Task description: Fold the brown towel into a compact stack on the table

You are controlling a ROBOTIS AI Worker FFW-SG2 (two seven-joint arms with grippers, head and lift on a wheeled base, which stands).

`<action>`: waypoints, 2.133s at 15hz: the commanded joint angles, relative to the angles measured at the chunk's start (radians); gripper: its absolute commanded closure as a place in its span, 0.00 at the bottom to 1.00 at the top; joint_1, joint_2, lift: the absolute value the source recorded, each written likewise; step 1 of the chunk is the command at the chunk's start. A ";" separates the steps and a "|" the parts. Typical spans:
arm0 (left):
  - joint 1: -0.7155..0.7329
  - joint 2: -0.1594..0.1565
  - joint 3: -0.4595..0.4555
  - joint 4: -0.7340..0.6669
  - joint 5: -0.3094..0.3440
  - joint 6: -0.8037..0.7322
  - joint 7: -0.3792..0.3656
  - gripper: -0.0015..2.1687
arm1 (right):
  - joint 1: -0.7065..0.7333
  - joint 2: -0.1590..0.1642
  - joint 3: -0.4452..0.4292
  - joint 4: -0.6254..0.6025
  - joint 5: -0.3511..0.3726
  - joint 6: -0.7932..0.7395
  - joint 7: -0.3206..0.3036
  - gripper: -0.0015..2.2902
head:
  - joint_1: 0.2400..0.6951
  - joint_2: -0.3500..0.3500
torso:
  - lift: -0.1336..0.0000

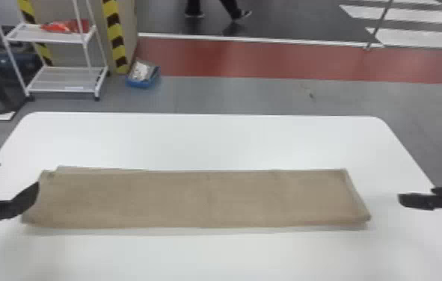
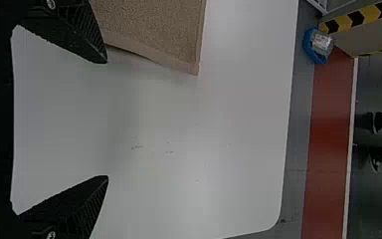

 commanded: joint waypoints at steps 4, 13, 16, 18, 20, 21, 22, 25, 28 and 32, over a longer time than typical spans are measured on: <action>-0.001 0.000 -0.002 0.000 0.000 0.002 -0.003 0.09 | 0.000 0.000 -0.003 -0.002 0.002 0.000 0.000 0.02 | 1.00 0.36 | 0.07; -0.003 0.000 -0.002 0.002 0.001 0.005 -0.004 0.09 | -0.006 0.000 -0.004 0.003 0.000 0.000 0.000 0.02 | 1.00 0.36 | 0.07; -0.036 0.000 -0.005 0.012 -0.003 0.131 -0.032 0.10 | -0.006 0.000 -0.004 0.003 0.002 0.000 0.000 0.02 | 1.00 0.36 | 0.07; -0.093 -0.001 -0.005 0.032 0.010 0.281 -0.073 0.11 | -0.005 0.001 -0.004 0.006 0.002 0.000 0.000 0.02 | 1.00 0.36 | 0.07; -0.136 -0.001 -0.006 0.052 0.009 0.352 -0.081 0.12 | -0.002 0.003 -0.004 0.006 0.003 0.000 0.000 0.02 | 1.00 0.36 | 0.07; -0.153 -0.001 -0.009 0.068 0.009 0.392 -0.084 0.12 | 0.000 0.003 -0.006 0.006 0.003 0.000 0.000 0.02 | 1.00 0.36 | 0.07; -0.168 -0.001 -0.009 0.075 0.010 0.438 -0.098 0.12 | 0.003 0.003 -0.007 0.006 0.003 -0.003 0.000 0.02 | 1.00 0.37 | 0.07; -0.204 -0.001 -0.028 0.103 -0.014 0.545 -0.111 0.12 | 0.005 0.003 -0.009 0.009 0.003 -0.015 -0.001 0.02 | 1.00 0.36 | 0.07; -0.236 -0.001 -0.031 0.130 -0.026 0.600 -0.124 0.22 | 0.005 0.004 -0.009 0.011 0.005 -0.018 -0.003 0.02 | 1.00 0.35 | 0.07; -0.236 -0.003 -0.037 0.135 -0.023 0.600 -0.124 0.46 | 0.005 0.003 -0.009 0.031 0.005 -0.034 -0.008 0.02 | 1.00 0.34 | 0.07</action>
